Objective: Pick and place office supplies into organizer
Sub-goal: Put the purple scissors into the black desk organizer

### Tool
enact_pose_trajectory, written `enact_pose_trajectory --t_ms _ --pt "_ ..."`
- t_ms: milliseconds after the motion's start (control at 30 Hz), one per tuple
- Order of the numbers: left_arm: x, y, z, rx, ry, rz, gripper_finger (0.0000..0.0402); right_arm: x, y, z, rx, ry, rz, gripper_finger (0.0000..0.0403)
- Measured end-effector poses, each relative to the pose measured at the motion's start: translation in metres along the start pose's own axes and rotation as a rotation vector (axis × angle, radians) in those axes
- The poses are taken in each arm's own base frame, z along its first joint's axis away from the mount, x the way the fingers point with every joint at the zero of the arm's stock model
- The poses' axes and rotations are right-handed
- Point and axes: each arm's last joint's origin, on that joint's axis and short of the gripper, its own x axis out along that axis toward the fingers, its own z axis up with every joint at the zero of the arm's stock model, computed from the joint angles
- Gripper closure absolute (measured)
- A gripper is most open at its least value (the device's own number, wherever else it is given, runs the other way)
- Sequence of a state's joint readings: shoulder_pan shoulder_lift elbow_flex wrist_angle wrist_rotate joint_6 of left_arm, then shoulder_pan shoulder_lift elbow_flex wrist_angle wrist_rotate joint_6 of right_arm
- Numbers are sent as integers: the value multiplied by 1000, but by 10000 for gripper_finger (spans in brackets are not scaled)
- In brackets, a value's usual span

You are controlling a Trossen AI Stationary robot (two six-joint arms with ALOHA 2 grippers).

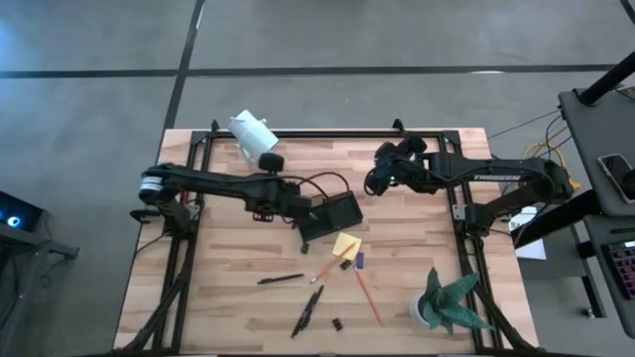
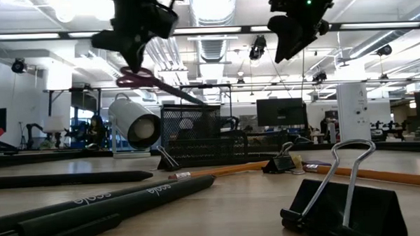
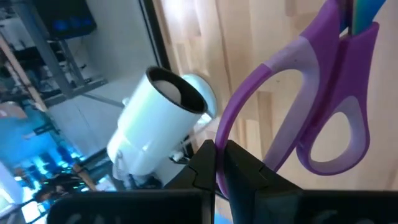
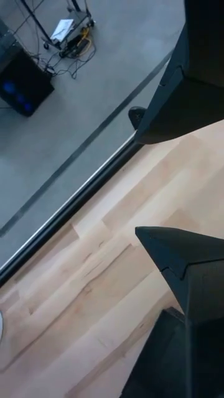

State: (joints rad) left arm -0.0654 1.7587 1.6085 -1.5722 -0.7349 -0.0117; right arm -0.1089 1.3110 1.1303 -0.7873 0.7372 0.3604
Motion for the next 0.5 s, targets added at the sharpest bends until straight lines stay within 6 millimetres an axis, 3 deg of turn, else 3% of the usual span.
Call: enact_pose_trajectory --t_ms 233,500 --pt "3 2 23 17 1 29 402 1 -6 -18 12 21 2 181" --pt "-21 28 3 -88 -87 37 402 3 -5 -29 4 38 5 181"
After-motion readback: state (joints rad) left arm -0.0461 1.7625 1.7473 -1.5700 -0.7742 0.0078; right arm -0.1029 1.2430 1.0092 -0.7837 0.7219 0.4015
